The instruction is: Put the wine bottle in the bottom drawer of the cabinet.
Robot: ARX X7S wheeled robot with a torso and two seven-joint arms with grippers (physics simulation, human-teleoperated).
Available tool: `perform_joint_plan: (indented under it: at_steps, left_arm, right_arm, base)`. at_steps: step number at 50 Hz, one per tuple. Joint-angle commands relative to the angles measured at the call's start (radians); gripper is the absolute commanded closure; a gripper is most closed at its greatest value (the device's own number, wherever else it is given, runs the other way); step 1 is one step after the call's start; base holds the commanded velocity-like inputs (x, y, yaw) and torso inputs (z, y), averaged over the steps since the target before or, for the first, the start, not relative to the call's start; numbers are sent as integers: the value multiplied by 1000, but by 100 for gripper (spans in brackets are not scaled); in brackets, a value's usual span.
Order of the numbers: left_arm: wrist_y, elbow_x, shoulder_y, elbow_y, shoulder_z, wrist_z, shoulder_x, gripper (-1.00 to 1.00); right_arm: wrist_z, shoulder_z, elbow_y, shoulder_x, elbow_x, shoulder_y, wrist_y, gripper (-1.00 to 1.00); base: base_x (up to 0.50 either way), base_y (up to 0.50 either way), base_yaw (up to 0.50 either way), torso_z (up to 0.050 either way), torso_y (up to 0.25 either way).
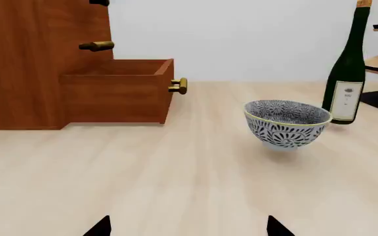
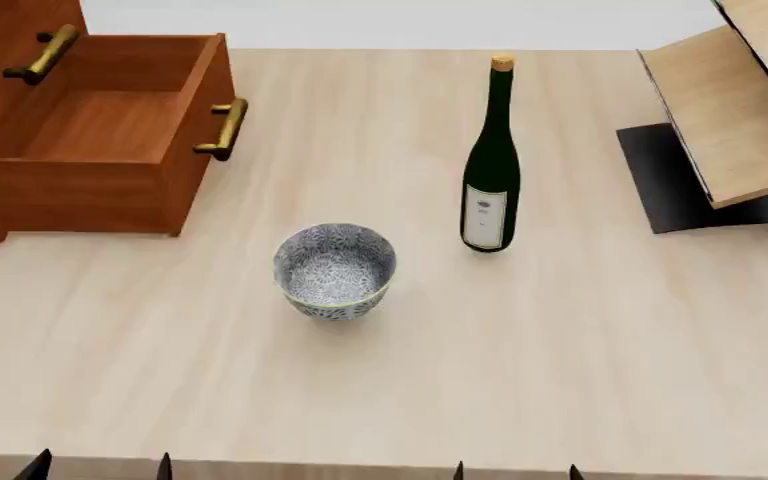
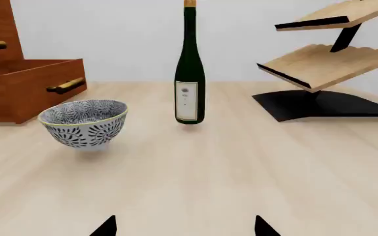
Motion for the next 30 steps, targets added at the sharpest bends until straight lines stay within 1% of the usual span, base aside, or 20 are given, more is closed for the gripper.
perform_joint_plan:
  at_steps: [1,2,3,7,10,13,17,18,20,30]
  left_arm:
    - [0,-10,0,0,11,-11,-10,-100]
    - [6,-6,1,-3,14,-10,-10,-100]
    - [28,11,0,-8,22,-37,-16,-100]
    - [30,-25,-2,-9,31,-48,-29,-100]
    - [71,-47,4,-7,30,-63,-32,-100]
    - [71,-55,3,-14,35,-73,-41,-100]
    - [87,-67,4,-14,39,-84,-48,-100]
    - [139,-52,5,-26,36,-103,-46,-100]
    - [105,-48,1,-27,51,-102,-53,-100]
    - [121,-54,-3,-41,68,-127,-67,-100]
  right_arm:
    - [13,-13,0,9,9,0,0,-100]
    - [12,-10,2,10,11,3,0,-100]
    - [19,-18,3,16,16,3,-1,-100]
    - [36,-38,7,31,29,7,1,-100]
    - [44,-44,20,39,41,14,1,-100]
    - [63,-55,37,47,27,20,-9,-100]
    - [55,-62,23,53,57,21,10,-100]
    - [58,-65,17,55,57,22,20,-100]
    - [70,-70,23,60,46,33,25,-100]
    - [88,-83,40,74,57,35,9,-100]
  base:
    - [0,0,0,0,0]
    - [0,0,0,0,0]
    - [0,0,0,0,0]
    - [0,0,0,0,0]
    - [0,0,0,0,0]
    - [0,0,0,0,0]
    - [0,0,0,0,0]
    - [0,0,0,20,0]
    - [0,0,0,41,0]
    - [0,0,0,50,0]
